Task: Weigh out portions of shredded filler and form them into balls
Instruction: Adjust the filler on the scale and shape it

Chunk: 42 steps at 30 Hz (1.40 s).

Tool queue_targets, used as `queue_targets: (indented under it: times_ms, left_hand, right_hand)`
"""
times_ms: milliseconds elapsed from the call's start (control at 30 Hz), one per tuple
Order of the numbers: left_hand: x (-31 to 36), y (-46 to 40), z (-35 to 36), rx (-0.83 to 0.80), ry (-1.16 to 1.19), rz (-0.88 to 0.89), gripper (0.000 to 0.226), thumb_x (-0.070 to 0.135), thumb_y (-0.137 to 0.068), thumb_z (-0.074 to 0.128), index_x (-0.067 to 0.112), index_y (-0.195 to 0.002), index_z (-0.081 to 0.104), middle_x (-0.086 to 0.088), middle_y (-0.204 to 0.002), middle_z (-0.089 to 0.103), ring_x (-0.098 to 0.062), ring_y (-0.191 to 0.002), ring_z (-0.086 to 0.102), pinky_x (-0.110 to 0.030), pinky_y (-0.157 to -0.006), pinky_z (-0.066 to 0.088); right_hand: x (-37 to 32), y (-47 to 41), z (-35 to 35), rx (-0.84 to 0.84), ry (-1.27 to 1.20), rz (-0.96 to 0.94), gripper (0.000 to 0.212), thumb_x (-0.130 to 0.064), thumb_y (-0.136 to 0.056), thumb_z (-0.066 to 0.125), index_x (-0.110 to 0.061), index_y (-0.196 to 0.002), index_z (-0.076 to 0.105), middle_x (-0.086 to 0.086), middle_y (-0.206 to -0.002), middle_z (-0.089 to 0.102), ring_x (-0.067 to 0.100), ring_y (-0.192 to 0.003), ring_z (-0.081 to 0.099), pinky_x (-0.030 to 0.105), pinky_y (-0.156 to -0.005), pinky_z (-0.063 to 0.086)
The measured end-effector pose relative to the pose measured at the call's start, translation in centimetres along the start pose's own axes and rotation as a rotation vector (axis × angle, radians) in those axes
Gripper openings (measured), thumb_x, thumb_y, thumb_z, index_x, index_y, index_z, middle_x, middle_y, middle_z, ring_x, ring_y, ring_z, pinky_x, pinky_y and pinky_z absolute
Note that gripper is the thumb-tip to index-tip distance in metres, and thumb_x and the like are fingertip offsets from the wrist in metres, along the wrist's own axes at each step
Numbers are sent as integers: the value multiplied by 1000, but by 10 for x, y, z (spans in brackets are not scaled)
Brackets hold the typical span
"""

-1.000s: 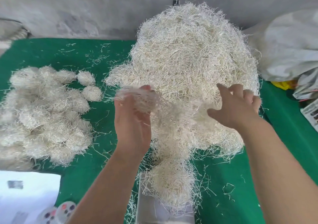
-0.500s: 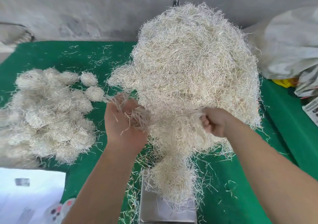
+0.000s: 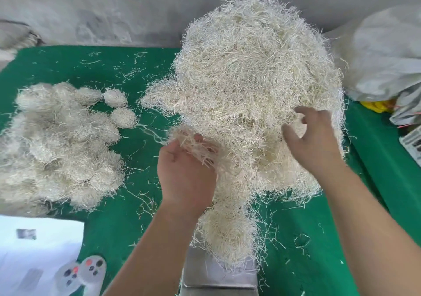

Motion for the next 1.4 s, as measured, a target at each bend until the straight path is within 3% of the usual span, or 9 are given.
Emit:
queue_targets:
  times_ms: [100, 200, 300, 433, 700, 833, 1033, 1233, 1400]
  left_hand:
    - [-23, 6, 21, -215, -130, -114, 33, -8, -110, 27, -28, -126, 48, 55, -75, 54, 38, -92, 46, -4, -112, 26]
    - [-44, 22, 22, -190, 73, -361, 43, 32, -112, 40, 0, -136, 58, 8, -107, 78, -8, -106, 72, -50, -103, 51]
    - [-53, 27, -1, -161, 21, -373, 32, 22, -103, 62, 6, -130, 60, -15, -111, 73, -25, -97, 73, -38, -87, 58]
    - [-50, 36, -63, -112, -612, -261, 12, 28, -87, 79, 27, -98, 72, 4, -92, 76, -13, -79, 70, -29, -72, 60]
    - [-79, 50, -140, 7, -1066, -156, 36, 28, -98, 65, 35, -130, 51, 6, -137, 59, -13, -114, 60, -36, -86, 54]
    - [-114, 62, -113, -379, -1315, -121, 74, 50, -100, 60, 35, -162, 23, 10, -166, 32, -15, -149, 34, -50, -124, 30]
    - [-121, 71, -122, -340, -1319, -153, 47, 51, -102, 54, 40, -145, 42, 4, -135, 60, -12, -88, 67, -41, -87, 61]
    - [-97, 67, -143, -100, -1382, -57, 60, 48, -94, 56, 38, -151, 38, 6, -140, 45, -22, -137, 34, -52, -116, 32]
    - [-81, 69, -130, -165, -1317, 116, 58, 59, -88, 47, 54, -144, 35, 21, -148, 32, -5, -137, 19, -52, -116, 27]
  right_hand:
    - [-56, 76, 35, -347, -609, -29, 67, -78, -79, 62, -61, -140, 39, -24, -123, 56, 1, -91, 67, 19, -65, 60]
    - [-67, 115, 69, -450, -800, 66, 53, -47, -93, 73, -49, -141, 52, -22, -116, 71, 10, -83, 75, 29, -68, 64]
    - [-34, 114, 67, -242, -915, 276, 20, -18, -100, 68, -32, -109, 77, -1, -84, 76, 15, -68, 69, 34, -61, 58]
    - [7, 122, 69, -291, -1140, 471, 8, -19, -97, 71, -16, -103, 76, 4, -81, 71, 15, -66, 64, 28, -59, 53]
    - [18, 180, 119, -767, -402, 361, 50, -40, -103, 62, -17, -146, 55, 0, -140, 63, 22, -121, 63, 37, -102, 49]
    - [9, 192, 135, -682, -204, 240, 30, -33, -106, 57, -10, -124, 60, 8, -117, 67, 22, -90, 63, 34, -87, 54]
    - [10, 205, 131, -685, -205, 166, 51, -32, -102, 62, -21, -149, 46, 1, -145, 56, 19, -127, 57, 30, -111, 39]
    - [25, 195, 102, -683, -301, 131, 62, -40, -96, 68, -43, -150, 39, -7, -148, 46, 16, -133, 48, 32, -100, 40]
    - [13, 194, 83, -720, -256, -22, 83, -54, -90, 72, -50, -157, 22, -17, -164, 24, 3, -143, 27, 33, -117, 25]
Point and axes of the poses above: each hand's wrist, its own y-axis away from the middle knuckle, its own z-axis out of the palm, x = y × z, the point moved 5 cm from there along -y, towards the middle knuckle
